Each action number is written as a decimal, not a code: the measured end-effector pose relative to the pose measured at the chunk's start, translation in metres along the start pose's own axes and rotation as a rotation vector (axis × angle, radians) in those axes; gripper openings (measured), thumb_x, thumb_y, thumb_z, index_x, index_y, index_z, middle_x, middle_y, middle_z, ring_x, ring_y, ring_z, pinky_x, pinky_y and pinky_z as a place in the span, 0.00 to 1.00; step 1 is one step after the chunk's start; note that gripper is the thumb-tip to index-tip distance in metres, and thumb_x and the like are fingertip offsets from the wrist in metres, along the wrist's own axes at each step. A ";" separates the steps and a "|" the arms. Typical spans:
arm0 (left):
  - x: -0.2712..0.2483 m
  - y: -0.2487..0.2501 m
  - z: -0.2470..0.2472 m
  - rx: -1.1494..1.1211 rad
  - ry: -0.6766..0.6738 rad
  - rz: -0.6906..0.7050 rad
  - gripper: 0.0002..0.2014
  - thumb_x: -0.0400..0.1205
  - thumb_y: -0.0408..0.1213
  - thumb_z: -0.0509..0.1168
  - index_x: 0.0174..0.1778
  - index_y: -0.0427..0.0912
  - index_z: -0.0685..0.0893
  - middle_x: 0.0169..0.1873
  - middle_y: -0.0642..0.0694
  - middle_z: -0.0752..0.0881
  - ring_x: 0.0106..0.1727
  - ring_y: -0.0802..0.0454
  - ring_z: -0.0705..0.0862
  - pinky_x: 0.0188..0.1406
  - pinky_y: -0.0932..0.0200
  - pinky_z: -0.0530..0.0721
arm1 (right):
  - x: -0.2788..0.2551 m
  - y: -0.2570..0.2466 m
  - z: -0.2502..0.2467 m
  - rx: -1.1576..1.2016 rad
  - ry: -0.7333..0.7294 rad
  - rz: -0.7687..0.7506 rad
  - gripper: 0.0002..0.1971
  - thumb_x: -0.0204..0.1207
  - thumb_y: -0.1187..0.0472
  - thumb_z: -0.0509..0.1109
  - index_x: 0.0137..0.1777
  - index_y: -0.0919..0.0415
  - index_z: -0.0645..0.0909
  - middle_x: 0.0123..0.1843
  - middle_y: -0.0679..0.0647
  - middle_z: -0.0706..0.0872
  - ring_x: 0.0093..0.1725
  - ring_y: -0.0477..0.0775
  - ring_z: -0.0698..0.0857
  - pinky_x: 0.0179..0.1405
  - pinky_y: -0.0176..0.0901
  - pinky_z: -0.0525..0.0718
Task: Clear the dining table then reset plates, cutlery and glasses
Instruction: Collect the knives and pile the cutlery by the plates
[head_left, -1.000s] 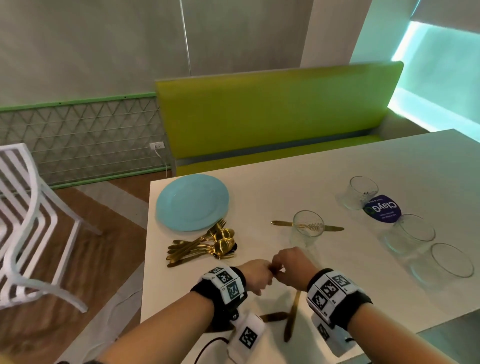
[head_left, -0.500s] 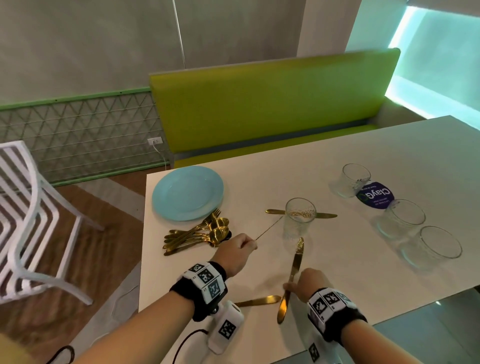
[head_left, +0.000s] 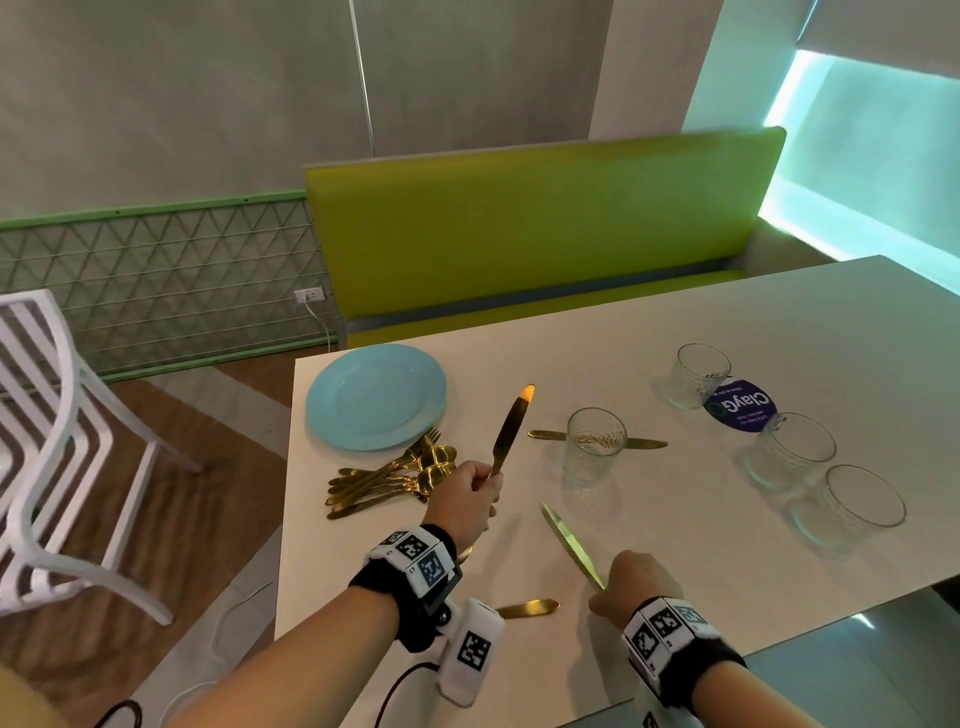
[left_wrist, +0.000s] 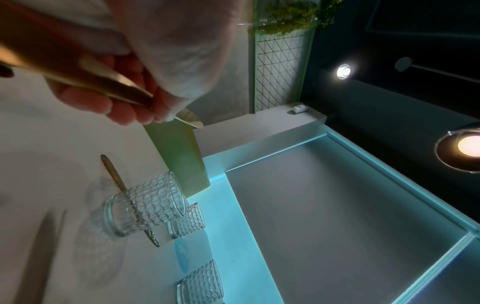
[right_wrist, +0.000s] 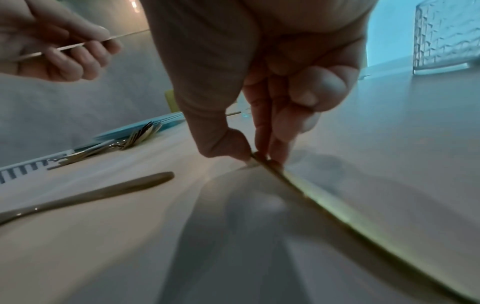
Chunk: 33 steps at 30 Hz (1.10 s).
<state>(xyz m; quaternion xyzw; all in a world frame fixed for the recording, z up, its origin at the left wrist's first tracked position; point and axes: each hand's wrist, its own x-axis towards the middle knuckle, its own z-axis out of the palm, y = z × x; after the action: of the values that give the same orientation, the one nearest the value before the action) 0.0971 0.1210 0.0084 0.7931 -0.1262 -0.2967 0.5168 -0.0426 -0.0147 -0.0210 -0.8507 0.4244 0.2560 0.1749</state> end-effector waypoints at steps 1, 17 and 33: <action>0.000 -0.001 0.001 -0.013 0.004 -0.013 0.08 0.85 0.37 0.59 0.56 0.40 0.79 0.36 0.50 0.80 0.35 0.58 0.77 0.33 0.65 0.79 | -0.001 0.000 -0.001 -0.008 0.010 -0.006 0.15 0.70 0.55 0.70 0.54 0.61 0.83 0.56 0.55 0.87 0.56 0.55 0.86 0.46 0.38 0.81; -0.014 0.001 0.011 -0.166 -0.129 -0.123 0.06 0.84 0.37 0.60 0.53 0.44 0.80 0.49 0.42 0.89 0.50 0.47 0.89 0.56 0.49 0.88 | -0.008 -0.056 -0.055 0.865 -0.102 -0.351 0.07 0.75 0.61 0.70 0.37 0.60 0.86 0.36 0.54 0.91 0.20 0.45 0.77 0.19 0.34 0.73; -0.015 -0.014 -0.030 -0.187 0.053 -0.208 0.09 0.87 0.38 0.53 0.60 0.42 0.74 0.47 0.45 0.87 0.41 0.49 0.86 0.45 0.52 0.87 | -0.015 -0.093 -0.018 0.118 -0.067 -0.527 0.14 0.74 0.54 0.72 0.59 0.54 0.84 0.55 0.50 0.88 0.49 0.46 0.83 0.53 0.36 0.81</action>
<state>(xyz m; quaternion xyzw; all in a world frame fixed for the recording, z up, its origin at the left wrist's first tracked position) 0.1019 0.1570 0.0101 0.7578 -0.0013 -0.3382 0.5580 0.0303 0.0393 0.0103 -0.9113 0.1963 0.2044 0.2986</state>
